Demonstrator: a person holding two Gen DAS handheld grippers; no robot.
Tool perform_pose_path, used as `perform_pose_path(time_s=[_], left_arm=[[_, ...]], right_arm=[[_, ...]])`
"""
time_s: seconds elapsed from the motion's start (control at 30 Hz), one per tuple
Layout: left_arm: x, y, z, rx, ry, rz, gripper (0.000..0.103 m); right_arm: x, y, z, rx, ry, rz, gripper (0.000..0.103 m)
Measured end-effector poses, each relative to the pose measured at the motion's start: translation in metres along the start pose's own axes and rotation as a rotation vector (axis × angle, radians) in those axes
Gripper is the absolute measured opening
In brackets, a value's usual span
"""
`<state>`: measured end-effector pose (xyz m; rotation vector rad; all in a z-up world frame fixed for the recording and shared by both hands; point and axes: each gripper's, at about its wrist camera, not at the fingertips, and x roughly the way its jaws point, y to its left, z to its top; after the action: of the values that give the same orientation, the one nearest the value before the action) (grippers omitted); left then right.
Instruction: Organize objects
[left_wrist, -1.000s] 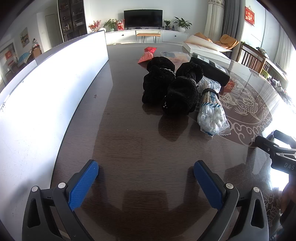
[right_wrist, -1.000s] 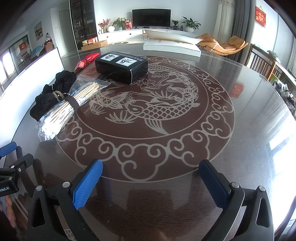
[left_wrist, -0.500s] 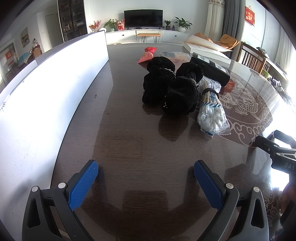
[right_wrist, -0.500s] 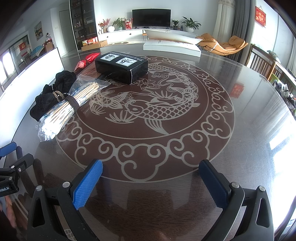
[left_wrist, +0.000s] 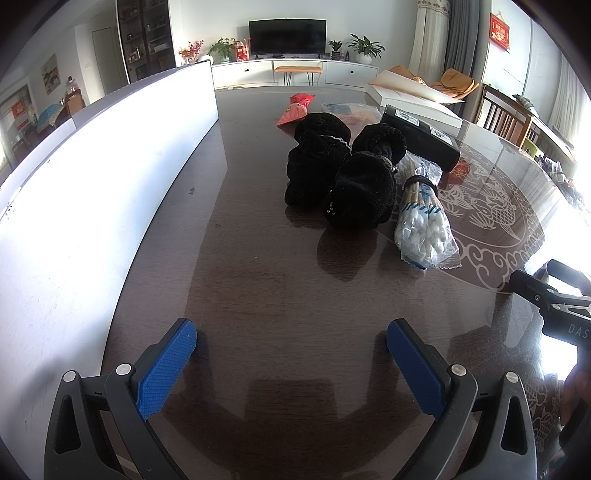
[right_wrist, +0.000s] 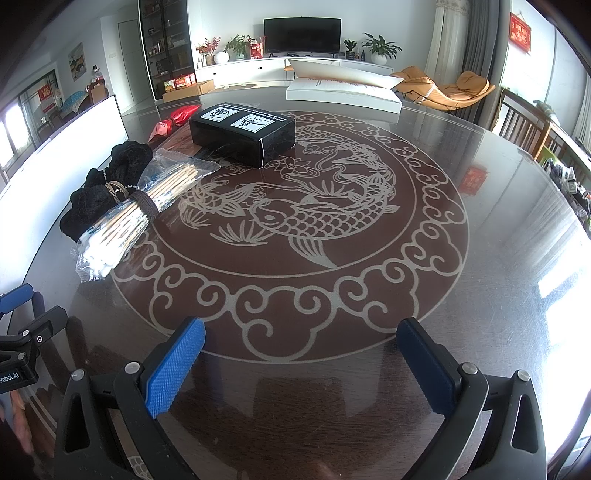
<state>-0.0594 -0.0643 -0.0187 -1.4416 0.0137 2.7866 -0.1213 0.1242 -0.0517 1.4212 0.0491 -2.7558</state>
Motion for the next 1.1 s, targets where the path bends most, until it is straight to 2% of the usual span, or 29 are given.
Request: perform_pose_path(time_s=[0.37,0.47,0.6,0.77,0.9,0.97,1.03,1.1], left_arm=[[-0.001,0.000,0.000,0.001,0.000,-0.002,0.103],[-0.002,0.001,0.005,0.008,0.019,-0.029,0.103],[-0.013,0.019,0.033,-0.111,-0.074,-0.115,0.103],[0.005,0.019,0.081,-0.122,-0.105,-0.035,0.103],[0.024,-0.006,0.094,-0.056,-0.073,-0.052,0.103],[0.029,-0.030,0.091,0.026,-0.060,-0.064,0.103],[0.031,-0.056,0.083,0.124,-0.024,-0.114,0.103],[0.028,-0.079,0.073,0.211,-0.009,-0.164,0.098]], right_arm=[[0.000,0.000,0.000,0.000,0.000,0.000,0.103],[0.000,0.000,0.000,0.000,0.000,0.000,0.103],[0.000,0.000,0.000,0.000,0.000,0.000,0.103],[0.000,0.000,0.000,0.000,0.000,0.000,0.103],[0.000,0.000,0.000,0.000,0.000,0.000,0.103],[0.000,0.000,0.000,0.000,0.000,0.000,0.103],[0.000,0.000,0.000,0.000,0.000,0.000,0.103],[0.000,0.000,0.000,0.000,0.000,0.000,0.103]])
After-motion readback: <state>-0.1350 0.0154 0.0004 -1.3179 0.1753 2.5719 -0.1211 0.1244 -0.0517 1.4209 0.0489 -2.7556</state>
